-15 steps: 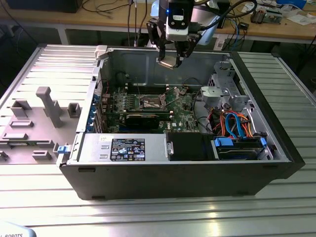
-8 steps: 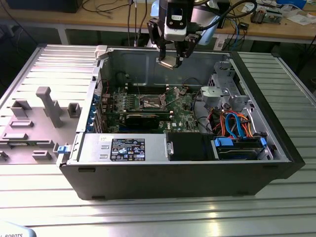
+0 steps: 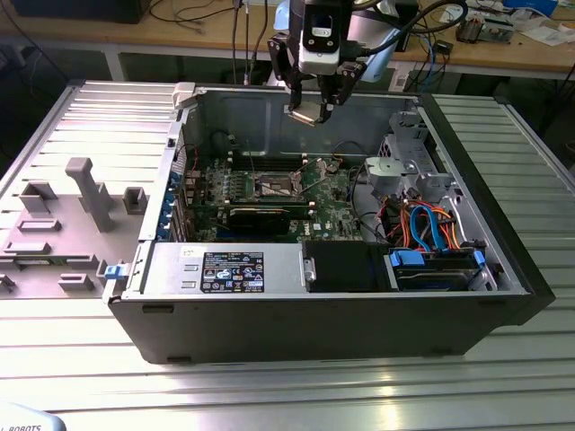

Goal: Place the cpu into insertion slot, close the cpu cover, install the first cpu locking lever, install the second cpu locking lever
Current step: 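Place the cpu into insertion slot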

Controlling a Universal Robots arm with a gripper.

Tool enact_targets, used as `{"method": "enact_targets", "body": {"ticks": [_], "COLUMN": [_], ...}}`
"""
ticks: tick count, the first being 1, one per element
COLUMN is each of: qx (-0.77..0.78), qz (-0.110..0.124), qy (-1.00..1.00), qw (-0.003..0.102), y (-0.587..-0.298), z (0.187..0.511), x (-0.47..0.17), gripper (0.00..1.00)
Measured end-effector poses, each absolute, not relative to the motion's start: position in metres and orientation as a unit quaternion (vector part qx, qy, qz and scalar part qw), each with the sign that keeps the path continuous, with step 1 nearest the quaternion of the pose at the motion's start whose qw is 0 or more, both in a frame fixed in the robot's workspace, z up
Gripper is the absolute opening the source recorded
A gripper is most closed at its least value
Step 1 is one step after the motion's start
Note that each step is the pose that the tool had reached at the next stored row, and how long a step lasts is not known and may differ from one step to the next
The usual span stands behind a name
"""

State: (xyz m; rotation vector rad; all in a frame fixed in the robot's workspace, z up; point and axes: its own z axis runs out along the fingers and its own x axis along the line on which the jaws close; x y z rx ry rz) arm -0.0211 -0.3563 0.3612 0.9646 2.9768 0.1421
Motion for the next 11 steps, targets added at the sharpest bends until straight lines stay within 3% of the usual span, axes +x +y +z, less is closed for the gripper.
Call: {"method": "enact_targets", "body": {"ticks": [11], "qx": [0.339], "qz": [0.045], "qy": [0.94], "qw": [0.006], "y": [-0.3563], "z": [0.3611], "x": [-0.0211], "gripper": [0.54]}}
